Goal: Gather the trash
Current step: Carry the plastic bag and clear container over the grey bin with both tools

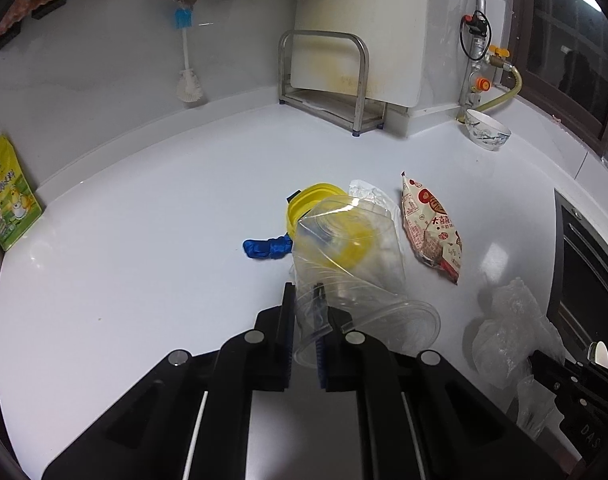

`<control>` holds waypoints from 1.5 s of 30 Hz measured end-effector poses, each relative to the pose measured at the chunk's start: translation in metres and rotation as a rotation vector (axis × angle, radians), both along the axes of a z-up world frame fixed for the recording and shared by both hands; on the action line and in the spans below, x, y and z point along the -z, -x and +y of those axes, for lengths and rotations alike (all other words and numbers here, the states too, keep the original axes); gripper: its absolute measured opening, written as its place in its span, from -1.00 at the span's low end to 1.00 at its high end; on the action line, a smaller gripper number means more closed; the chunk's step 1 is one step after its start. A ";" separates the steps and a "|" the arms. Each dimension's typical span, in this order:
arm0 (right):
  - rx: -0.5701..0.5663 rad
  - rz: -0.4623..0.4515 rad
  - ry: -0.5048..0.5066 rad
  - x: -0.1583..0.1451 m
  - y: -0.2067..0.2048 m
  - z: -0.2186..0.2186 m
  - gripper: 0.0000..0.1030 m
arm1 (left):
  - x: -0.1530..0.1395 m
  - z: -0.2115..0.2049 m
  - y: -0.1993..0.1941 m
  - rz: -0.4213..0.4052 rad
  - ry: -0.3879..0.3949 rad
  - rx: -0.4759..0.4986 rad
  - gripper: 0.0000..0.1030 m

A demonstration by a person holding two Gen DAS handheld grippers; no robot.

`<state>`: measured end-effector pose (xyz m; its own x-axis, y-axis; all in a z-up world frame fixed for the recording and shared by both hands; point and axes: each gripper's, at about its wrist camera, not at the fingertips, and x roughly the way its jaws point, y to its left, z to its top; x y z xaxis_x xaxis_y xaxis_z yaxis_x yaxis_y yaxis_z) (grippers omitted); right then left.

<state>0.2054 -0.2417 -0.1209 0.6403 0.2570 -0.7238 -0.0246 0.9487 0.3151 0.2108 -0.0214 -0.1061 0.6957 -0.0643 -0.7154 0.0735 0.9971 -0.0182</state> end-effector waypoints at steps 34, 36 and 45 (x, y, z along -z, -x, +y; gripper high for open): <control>-0.121 0.044 0.050 -0.027 0.173 -0.030 -0.74 | -0.035 -0.028 0.182 0.044 -0.036 -0.014 -0.81; -0.127 0.054 0.048 -0.023 0.178 -0.032 -0.74 | -0.032 -0.033 0.191 0.056 -0.036 -0.008 -0.81; -0.162 0.089 0.056 -0.007 0.196 -0.035 -0.74 | -0.013 -0.052 0.222 0.112 -0.053 0.025 -0.81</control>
